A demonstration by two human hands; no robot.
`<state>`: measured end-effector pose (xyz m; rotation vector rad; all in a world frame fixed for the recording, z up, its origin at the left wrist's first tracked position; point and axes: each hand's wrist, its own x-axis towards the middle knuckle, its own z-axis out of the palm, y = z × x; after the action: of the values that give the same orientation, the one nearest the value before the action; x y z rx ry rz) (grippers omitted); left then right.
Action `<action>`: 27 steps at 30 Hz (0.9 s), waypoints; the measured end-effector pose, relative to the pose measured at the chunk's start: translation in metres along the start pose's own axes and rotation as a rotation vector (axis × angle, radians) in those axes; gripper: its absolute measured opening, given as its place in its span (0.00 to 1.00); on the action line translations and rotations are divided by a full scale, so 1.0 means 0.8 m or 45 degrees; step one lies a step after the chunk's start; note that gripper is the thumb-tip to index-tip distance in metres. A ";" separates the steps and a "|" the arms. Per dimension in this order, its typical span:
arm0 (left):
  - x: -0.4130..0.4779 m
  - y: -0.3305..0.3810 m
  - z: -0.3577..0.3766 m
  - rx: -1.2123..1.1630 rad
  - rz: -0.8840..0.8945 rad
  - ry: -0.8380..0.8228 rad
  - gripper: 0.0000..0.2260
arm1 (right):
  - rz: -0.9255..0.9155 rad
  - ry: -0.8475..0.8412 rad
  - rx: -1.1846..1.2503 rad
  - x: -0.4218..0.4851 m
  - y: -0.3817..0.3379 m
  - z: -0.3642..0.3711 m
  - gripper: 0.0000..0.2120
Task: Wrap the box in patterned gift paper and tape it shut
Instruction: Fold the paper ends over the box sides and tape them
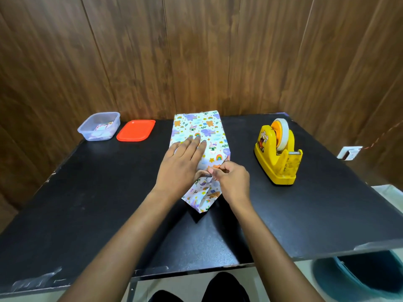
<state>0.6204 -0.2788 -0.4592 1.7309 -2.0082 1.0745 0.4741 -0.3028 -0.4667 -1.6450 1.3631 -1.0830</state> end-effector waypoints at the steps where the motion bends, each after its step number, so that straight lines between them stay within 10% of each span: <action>1: 0.000 0.000 0.001 0.015 0.004 0.009 0.33 | -0.003 0.019 -0.084 0.000 -0.001 0.001 0.18; 13: -0.005 0.001 0.002 0.046 -0.033 0.034 0.36 | -0.263 0.362 -0.347 0.031 -0.016 -0.098 0.09; 18: -0.009 0.002 0.003 0.064 -0.031 0.011 0.35 | 0.279 0.224 -0.789 0.100 0.006 -0.181 0.21; 27: -0.005 0.004 -0.001 0.034 -0.023 0.002 0.35 | 0.575 0.042 -0.032 0.113 -0.006 -0.200 0.23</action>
<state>0.6182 -0.2755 -0.4623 1.7574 -1.9820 1.1013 0.3354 -0.3944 -0.3874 -1.2512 1.6715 -0.8280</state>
